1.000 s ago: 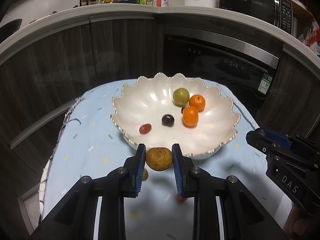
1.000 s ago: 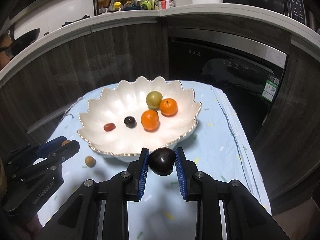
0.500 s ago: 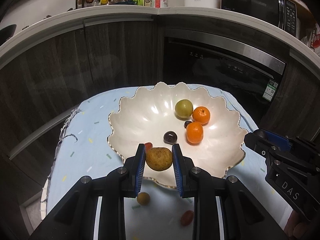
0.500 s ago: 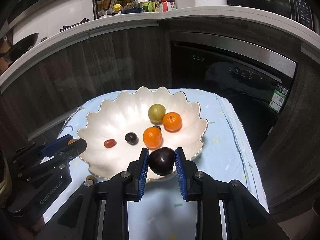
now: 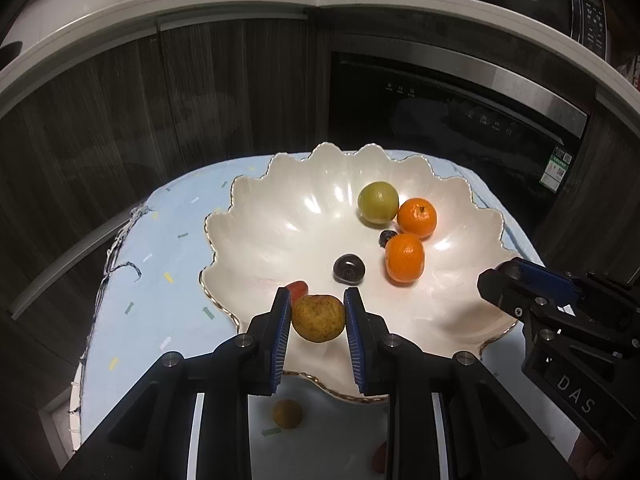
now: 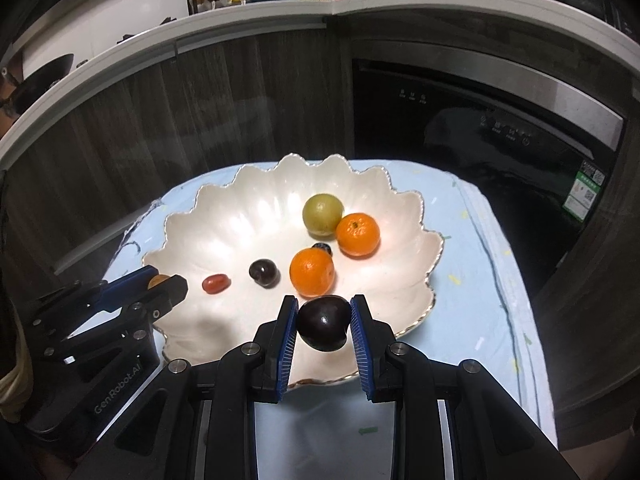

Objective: Organize fruits
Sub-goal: 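Carry the brown fruit and plum over the white bowl with both tools, then open both tools to drop the brown fruit and plum into the bowl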

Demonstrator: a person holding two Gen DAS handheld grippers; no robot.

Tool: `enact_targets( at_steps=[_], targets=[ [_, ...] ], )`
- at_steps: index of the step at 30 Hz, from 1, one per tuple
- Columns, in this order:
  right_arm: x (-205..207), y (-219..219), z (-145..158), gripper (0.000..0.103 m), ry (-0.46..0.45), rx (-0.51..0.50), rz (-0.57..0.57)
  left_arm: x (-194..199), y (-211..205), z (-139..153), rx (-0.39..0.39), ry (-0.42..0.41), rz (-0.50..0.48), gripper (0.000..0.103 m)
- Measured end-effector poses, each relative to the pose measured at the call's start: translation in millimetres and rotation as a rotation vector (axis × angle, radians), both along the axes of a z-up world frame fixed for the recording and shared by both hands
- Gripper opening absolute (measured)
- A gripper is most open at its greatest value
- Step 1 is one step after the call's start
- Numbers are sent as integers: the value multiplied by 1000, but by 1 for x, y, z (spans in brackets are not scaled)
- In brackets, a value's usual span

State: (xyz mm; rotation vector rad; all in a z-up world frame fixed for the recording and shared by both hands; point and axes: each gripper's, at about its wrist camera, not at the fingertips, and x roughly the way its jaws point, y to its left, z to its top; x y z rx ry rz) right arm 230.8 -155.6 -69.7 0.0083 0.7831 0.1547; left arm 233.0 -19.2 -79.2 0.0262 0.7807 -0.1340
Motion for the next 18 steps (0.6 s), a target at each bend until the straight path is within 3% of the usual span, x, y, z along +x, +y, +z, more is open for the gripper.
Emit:
enact_targets(
  at_steps=[8,10,11,15,18],
  targets=[
    [5,1,-9,29,41,15,21,1,1,-4,24,11,16,28],
    [6,1,-11,29,52,21,28,2,2,-6,28,27,21,36],
    [6,1,-11,30,58,24,32,1,2,-7,30,27,29,45],
    [2,-1,-8,63,43,22,23,-2,5,-3,34,13,50,56],
    [-2,-1,-2,69,9,-1,8,-4,7,0,38,6,67,66]
  ],
)
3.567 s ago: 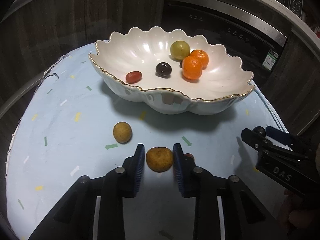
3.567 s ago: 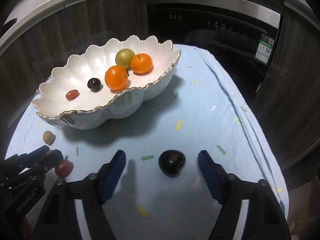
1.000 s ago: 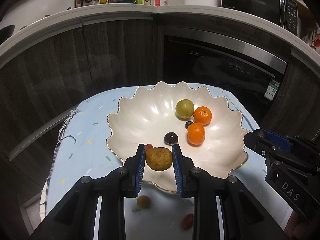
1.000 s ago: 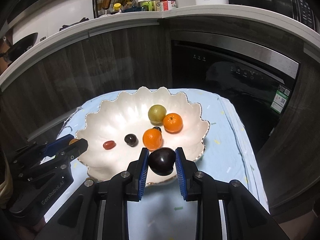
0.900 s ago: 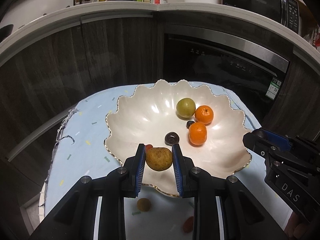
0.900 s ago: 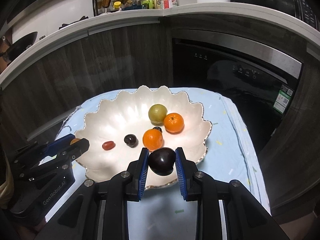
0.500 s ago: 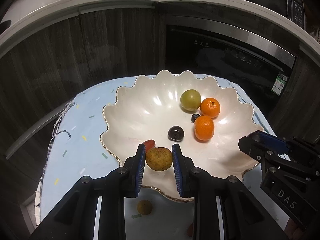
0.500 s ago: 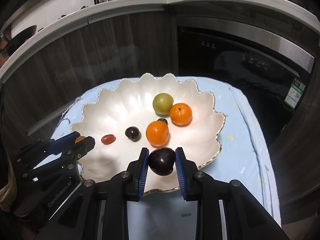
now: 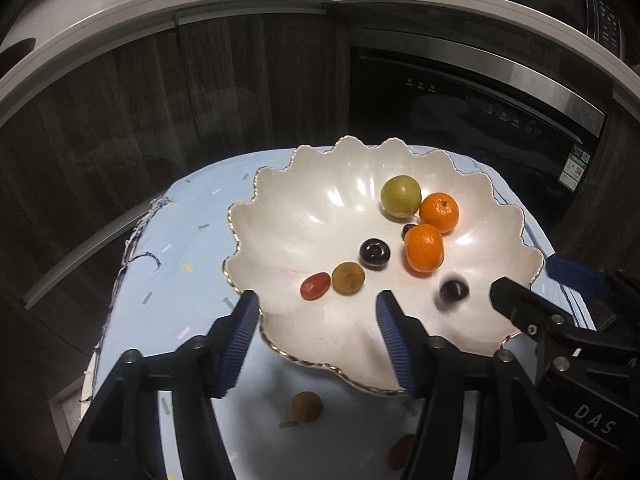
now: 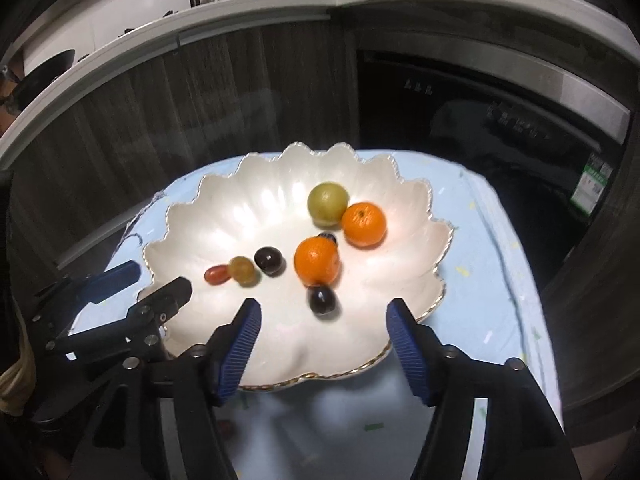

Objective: Organize fruits
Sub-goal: 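Open both tools to drop the brown fruit and plum into the bowl, then move both open tools back toward the yellow fruit and red grape tomato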

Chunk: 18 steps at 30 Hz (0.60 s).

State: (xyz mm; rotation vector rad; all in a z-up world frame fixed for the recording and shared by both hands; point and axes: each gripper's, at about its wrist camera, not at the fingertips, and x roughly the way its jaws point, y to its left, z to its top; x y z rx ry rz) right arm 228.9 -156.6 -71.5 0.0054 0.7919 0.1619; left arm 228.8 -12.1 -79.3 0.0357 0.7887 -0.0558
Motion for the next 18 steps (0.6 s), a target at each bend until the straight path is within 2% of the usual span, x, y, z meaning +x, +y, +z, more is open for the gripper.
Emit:
enact_targets(
  at_steps=[3,6,18],
  targets=[
    [-2,-1,5,76,-16,-8,-15,-3,4,3,4,-13,26,78],
    [-4,-2,9,82,-27,-17,-34,-6,9,7,1,-21,44,85],
    [-22,-2,24,82,-61,-28,-56,-26,17,26,0,-52,49,89]
  ],
)
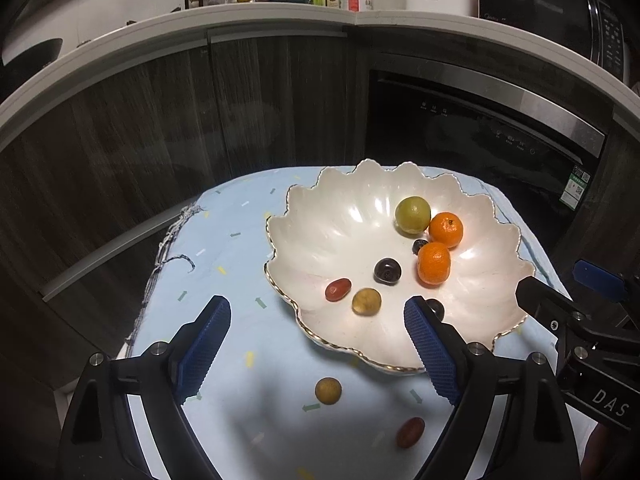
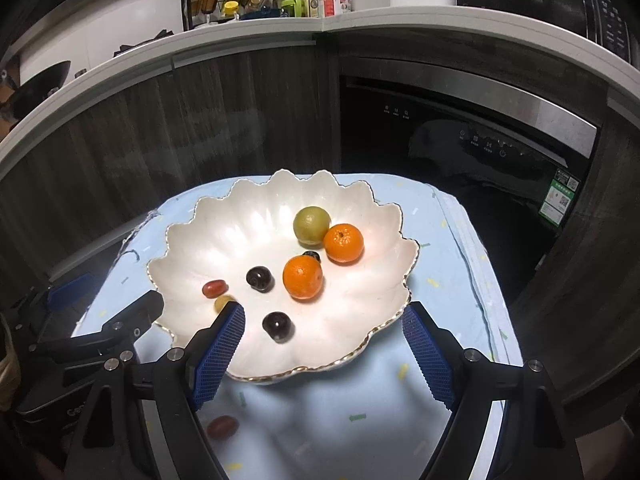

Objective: Organize fruits
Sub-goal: 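Move both open tools back toward the yellow fruit and red grape tomato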

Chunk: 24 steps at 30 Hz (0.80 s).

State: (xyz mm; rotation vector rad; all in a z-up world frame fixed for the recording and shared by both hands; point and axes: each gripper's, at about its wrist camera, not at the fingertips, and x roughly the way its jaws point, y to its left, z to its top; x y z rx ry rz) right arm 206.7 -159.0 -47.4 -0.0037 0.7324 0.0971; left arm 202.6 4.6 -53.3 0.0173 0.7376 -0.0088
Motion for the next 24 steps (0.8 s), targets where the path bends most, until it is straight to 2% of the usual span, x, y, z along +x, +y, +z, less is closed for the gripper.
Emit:
enact_targets(
  at_steps=[12,24],
  targets=[
    [-22,4,13,82,-34,-14,-7,-19,8,11,-9,-22,-7,89],
    [-43,12,10,82,-58,-33,-56,-34,20,6,-18,-11,-50,89]
  ],
)
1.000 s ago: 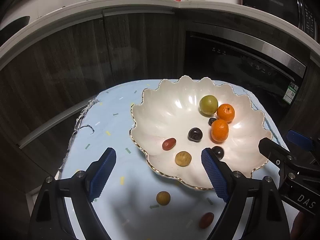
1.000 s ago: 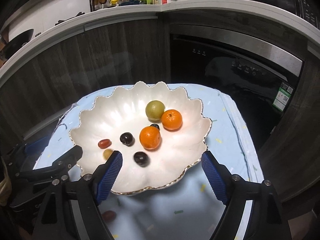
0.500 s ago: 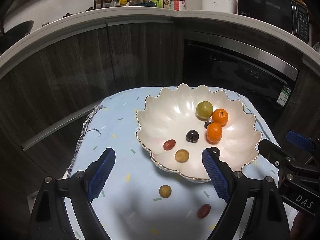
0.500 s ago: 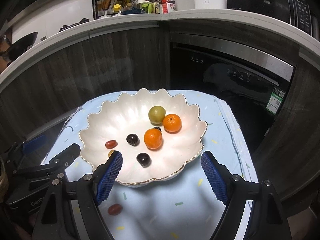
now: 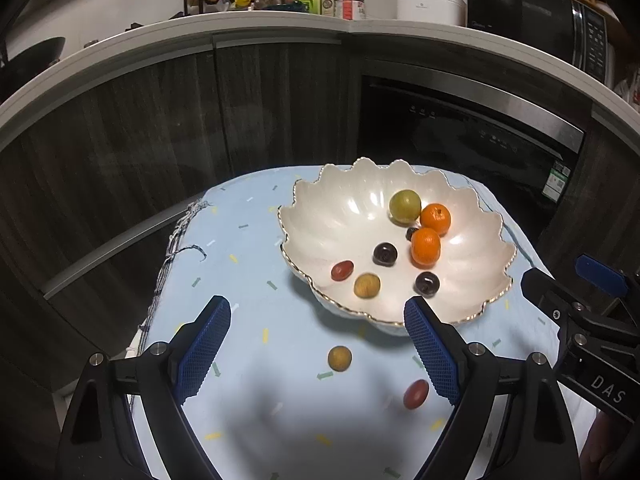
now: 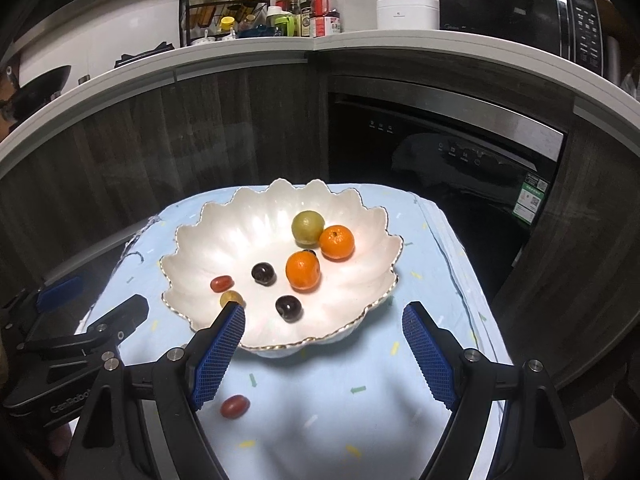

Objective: Organize fruits
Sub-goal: 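Move both open tools back toward the yellow fruit and red grape tomato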

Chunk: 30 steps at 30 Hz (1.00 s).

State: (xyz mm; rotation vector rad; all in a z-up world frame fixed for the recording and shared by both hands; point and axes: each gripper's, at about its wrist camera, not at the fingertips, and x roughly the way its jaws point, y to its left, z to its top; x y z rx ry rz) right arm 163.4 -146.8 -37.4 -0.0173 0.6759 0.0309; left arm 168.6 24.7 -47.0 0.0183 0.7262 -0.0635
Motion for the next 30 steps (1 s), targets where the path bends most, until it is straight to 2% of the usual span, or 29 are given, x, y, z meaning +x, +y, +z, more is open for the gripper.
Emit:
enact_targets(
  at_steps=[10,24,30],
  targets=[
    [-13,11,-15,82,14,0,-33,-5,8,-14,13,13,-87,89],
    [-16,28,-51,82,112,-29,-53,-5,19,-46,33,42,-203,88],
    [-18,39,-63,82,143,-38,-43,4,19,-60,37,66,-268,81]
  ],
)
